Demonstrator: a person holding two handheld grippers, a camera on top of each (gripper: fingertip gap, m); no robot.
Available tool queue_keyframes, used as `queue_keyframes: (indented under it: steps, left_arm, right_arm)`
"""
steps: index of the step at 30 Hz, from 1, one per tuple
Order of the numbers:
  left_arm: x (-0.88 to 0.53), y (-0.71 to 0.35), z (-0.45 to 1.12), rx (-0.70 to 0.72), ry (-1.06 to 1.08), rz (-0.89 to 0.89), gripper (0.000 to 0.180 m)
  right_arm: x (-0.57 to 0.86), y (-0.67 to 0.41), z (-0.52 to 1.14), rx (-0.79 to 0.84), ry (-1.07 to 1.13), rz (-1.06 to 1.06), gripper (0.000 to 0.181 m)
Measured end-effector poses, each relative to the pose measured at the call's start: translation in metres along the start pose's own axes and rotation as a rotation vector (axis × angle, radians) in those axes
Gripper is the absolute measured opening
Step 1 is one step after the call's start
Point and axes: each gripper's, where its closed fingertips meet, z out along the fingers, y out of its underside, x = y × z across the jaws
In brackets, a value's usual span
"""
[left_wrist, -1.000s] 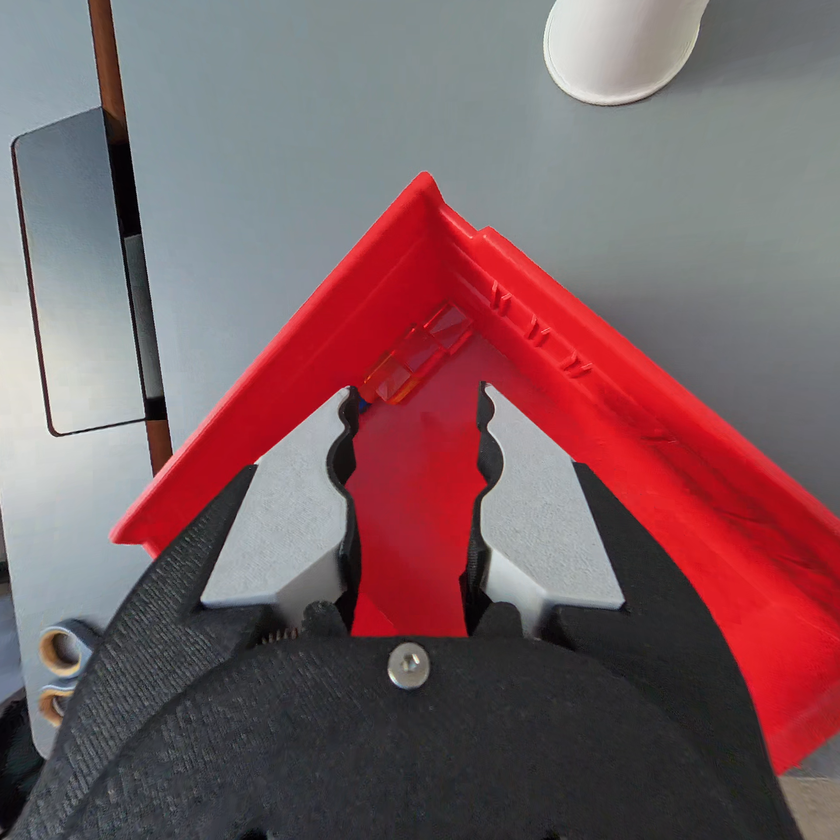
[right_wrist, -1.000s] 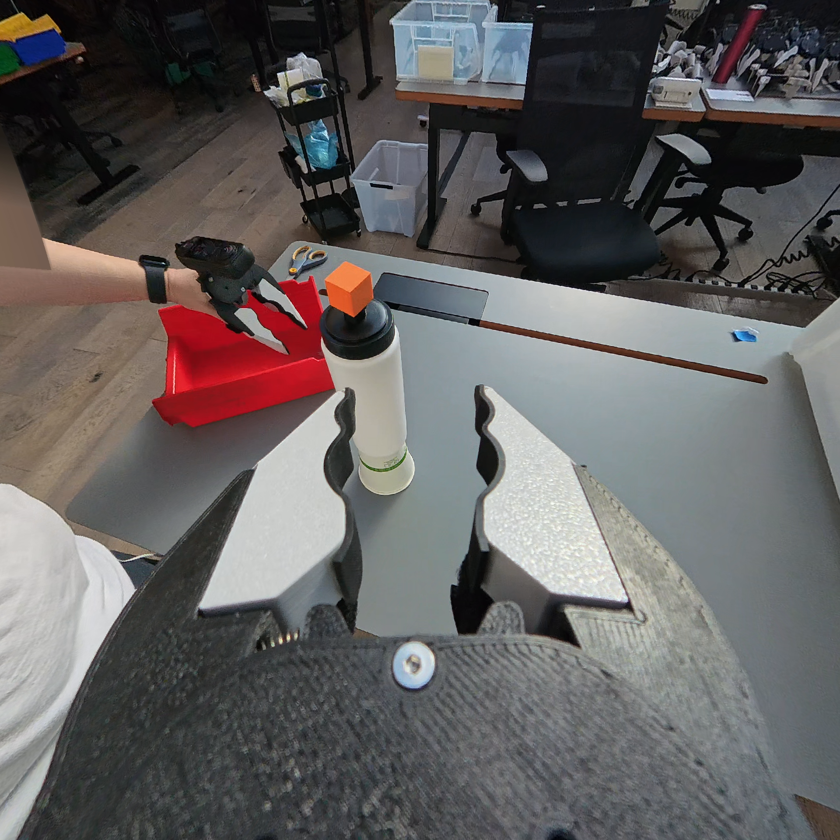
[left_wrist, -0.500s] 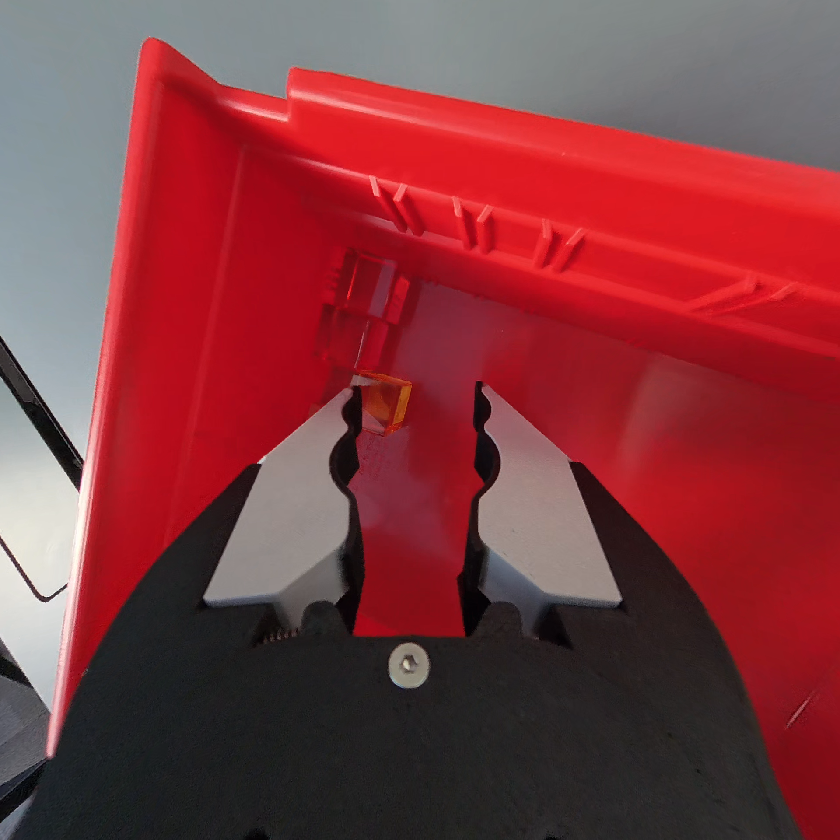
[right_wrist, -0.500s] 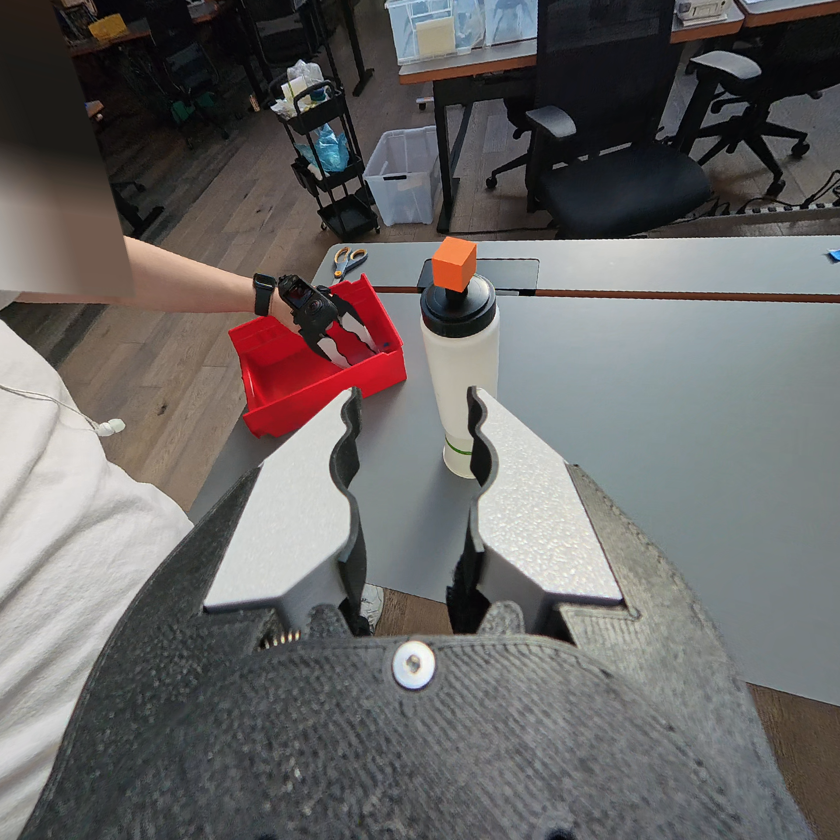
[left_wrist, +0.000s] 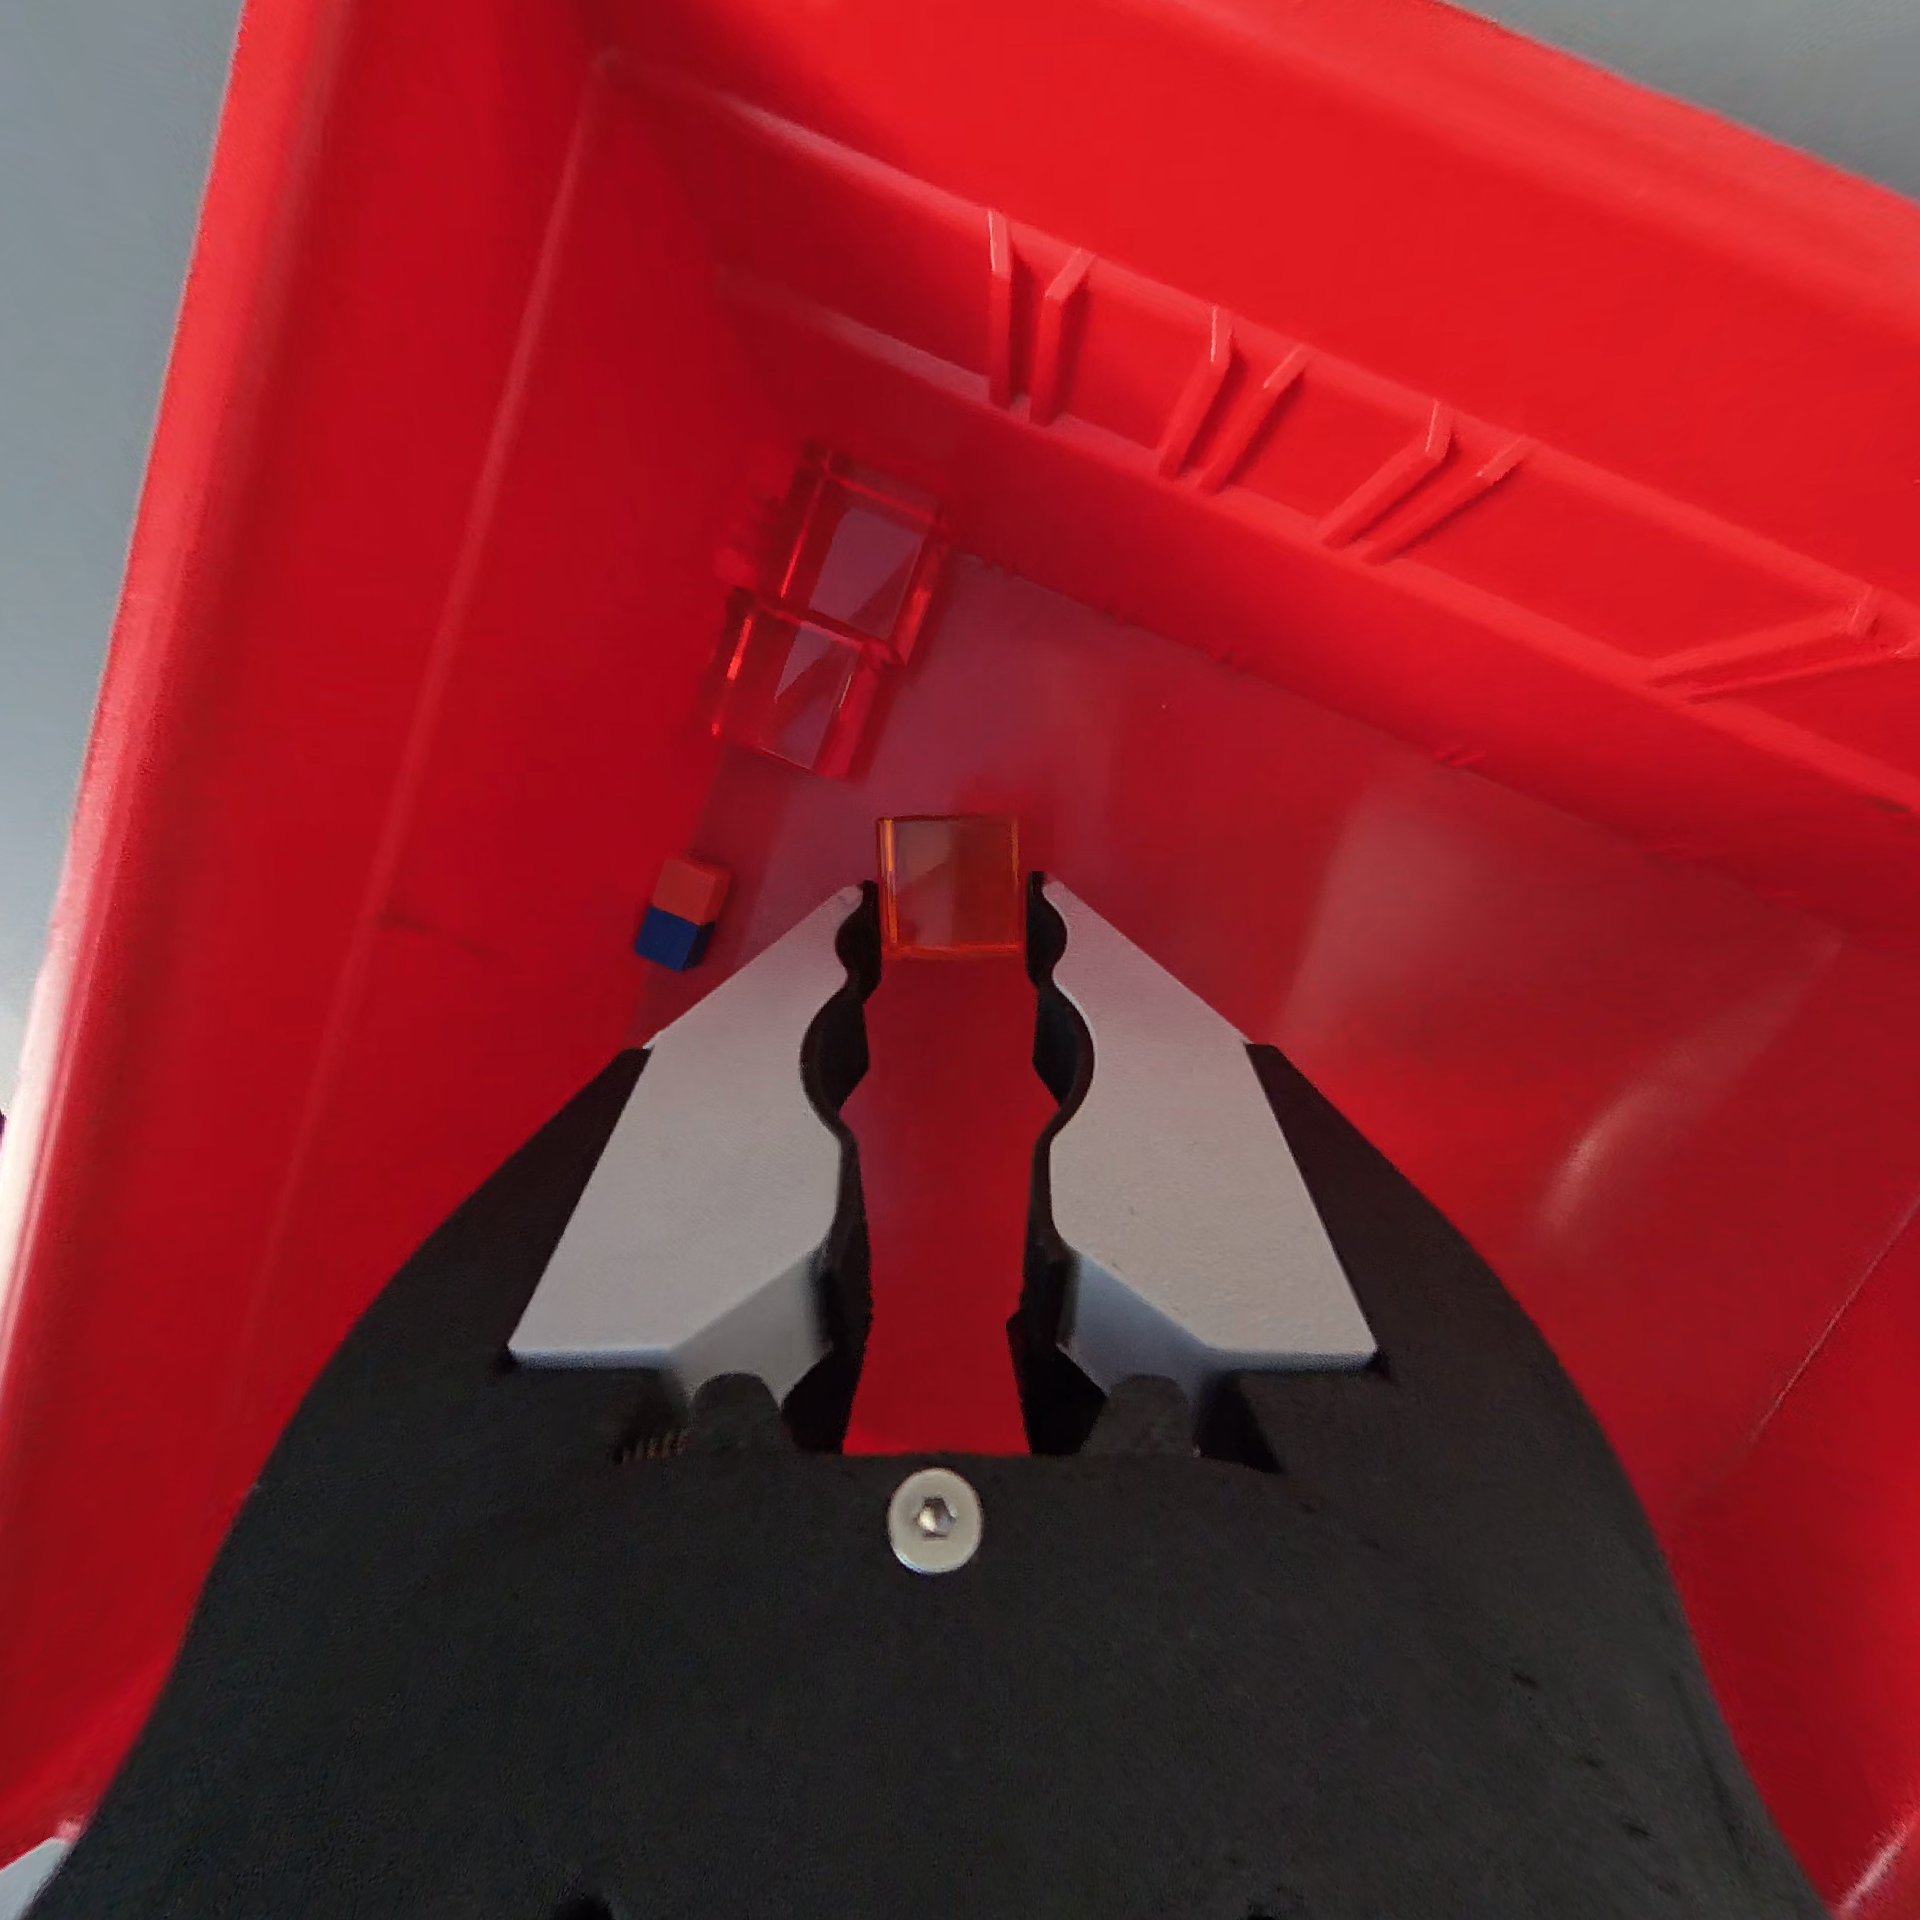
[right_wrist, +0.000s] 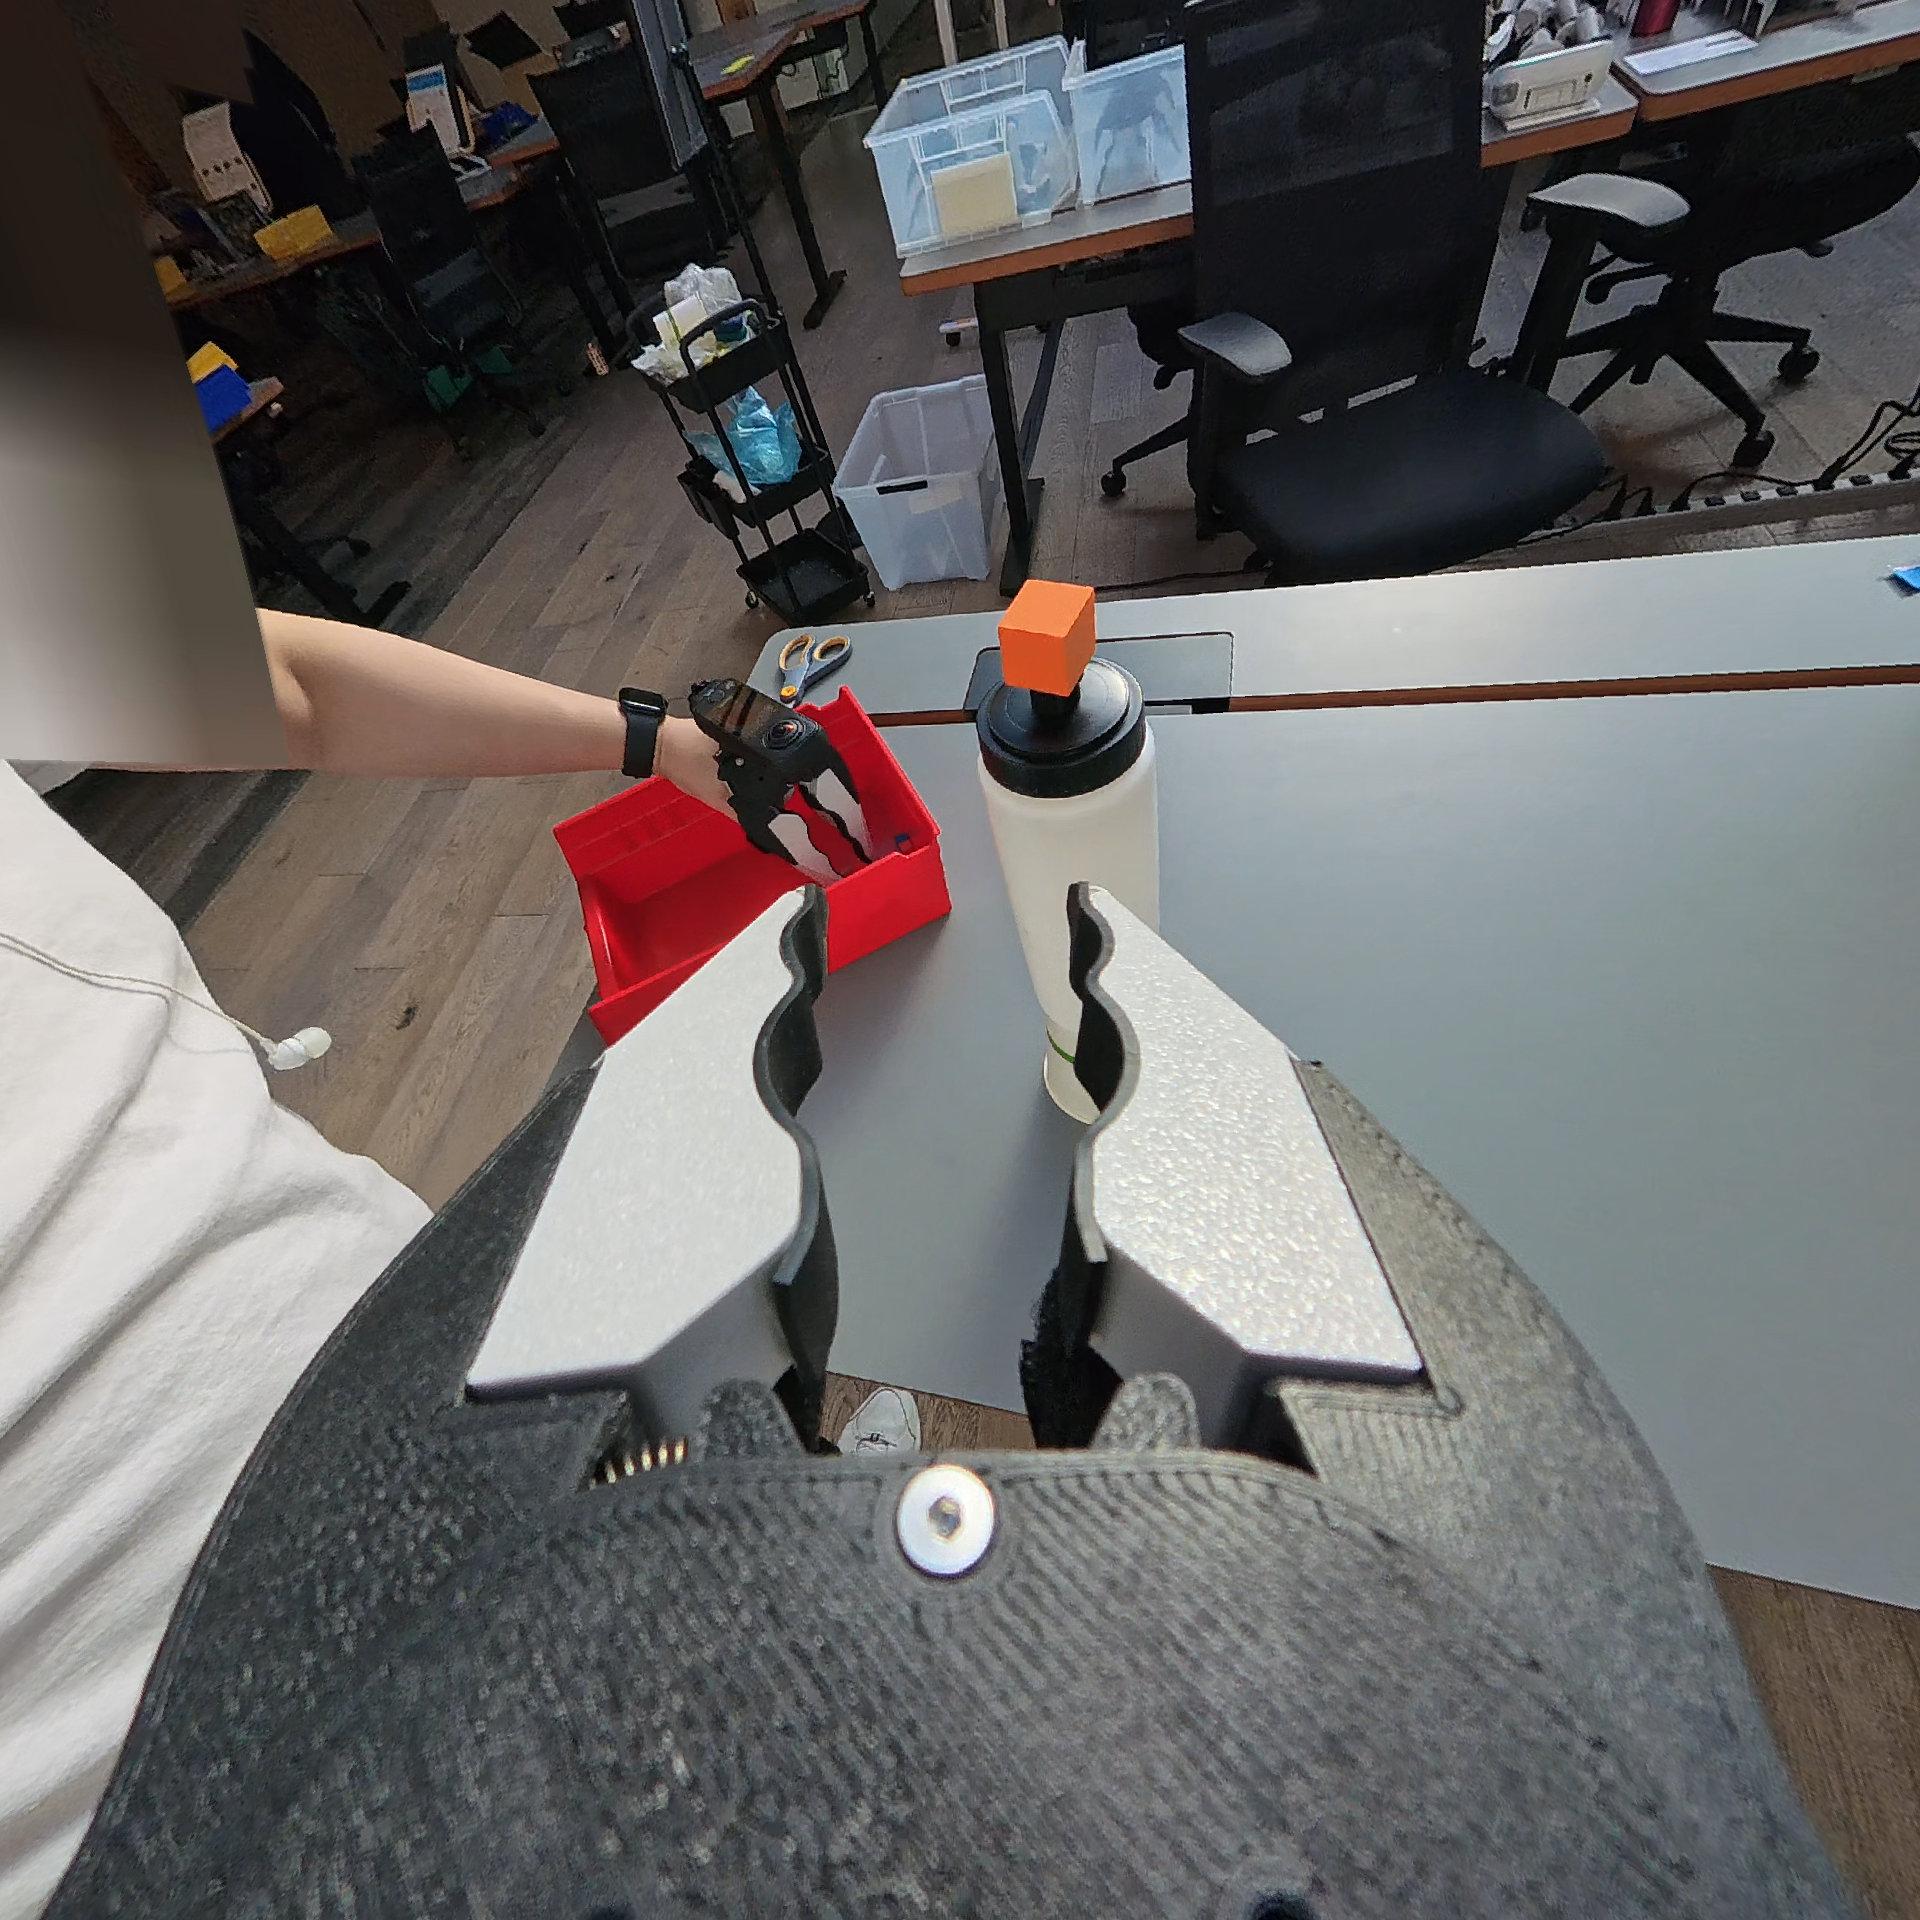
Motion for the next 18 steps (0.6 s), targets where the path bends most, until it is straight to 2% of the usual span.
queue_keyframes:
  steps: [4,7,12,14,18]
  left_arm:
    - [0.003,-0.003,0.002,0.002,-0.003,-0.099,0.025]
    - [0.012,-0.004,-0.007,0.032,0.024,-0.281,0.025]
    - [0.018,-0.024,-0.066,0.233,0.026,-0.633,0.025]
    - [0.02,-0.044,-0.101,0.262,0.063,-0.735,0.025]
    - [0.02,-0.137,-0.195,0.461,0.12,-0.721,0.025]
  right_arm:
    - [0.003,0.001,-0.009,0.005,0.002,-0.009,0.032]
    - [0.009,-0.001,-0.015,0.022,0.019,-0.003,0.036]
    - [0.014,0.012,-0.015,0.005,0.01,0.008,0.036]
    - [0.019,0.012,-0.009,0.018,0.006,-0.003,0.036]
    - [0.022,-0.006,0.013,0.073,-0.062,-0.013,0.036]
